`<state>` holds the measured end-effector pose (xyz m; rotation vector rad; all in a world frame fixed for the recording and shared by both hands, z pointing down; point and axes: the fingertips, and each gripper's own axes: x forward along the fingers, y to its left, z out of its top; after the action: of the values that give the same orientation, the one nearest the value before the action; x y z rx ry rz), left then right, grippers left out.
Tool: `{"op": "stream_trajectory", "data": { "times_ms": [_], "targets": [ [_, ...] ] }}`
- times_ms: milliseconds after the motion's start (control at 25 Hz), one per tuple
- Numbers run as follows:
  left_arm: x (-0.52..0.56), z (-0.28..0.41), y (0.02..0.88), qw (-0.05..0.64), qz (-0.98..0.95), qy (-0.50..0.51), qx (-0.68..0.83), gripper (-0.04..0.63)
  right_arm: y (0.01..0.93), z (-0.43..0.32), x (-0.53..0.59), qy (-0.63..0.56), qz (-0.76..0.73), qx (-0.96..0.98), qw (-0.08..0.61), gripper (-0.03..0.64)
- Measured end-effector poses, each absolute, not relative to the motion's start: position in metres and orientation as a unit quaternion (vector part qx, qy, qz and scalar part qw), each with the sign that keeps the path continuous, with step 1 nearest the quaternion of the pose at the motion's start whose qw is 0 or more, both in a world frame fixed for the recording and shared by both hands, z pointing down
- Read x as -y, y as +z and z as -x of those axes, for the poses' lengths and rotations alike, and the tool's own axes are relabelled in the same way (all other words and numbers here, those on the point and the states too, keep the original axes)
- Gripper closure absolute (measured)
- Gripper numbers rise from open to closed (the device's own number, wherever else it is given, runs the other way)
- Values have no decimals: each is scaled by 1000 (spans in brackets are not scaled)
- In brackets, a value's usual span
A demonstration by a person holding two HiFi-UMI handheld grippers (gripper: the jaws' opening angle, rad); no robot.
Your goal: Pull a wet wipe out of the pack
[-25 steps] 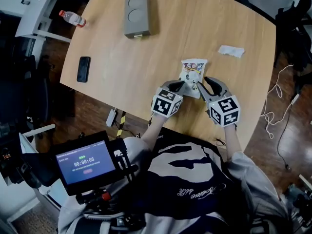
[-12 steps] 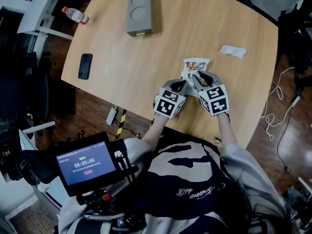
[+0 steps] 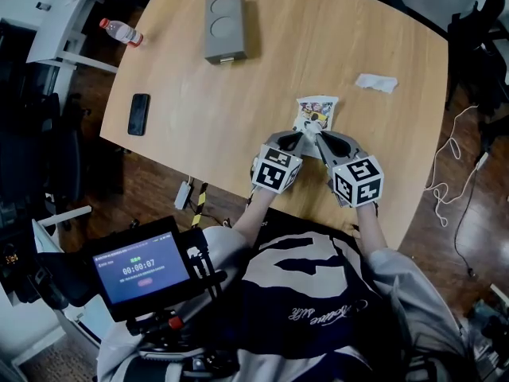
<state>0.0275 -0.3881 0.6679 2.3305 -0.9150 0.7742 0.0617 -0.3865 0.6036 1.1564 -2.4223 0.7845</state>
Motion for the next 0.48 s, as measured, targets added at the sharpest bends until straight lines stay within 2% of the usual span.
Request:
{"op": "stream_trajectory", "data": {
  "times_ms": [480],
  "targets": [
    [390,-28,673,250,-866,286,325,592,569,-81,344,275,-425,851,139,607]
  ]
}}
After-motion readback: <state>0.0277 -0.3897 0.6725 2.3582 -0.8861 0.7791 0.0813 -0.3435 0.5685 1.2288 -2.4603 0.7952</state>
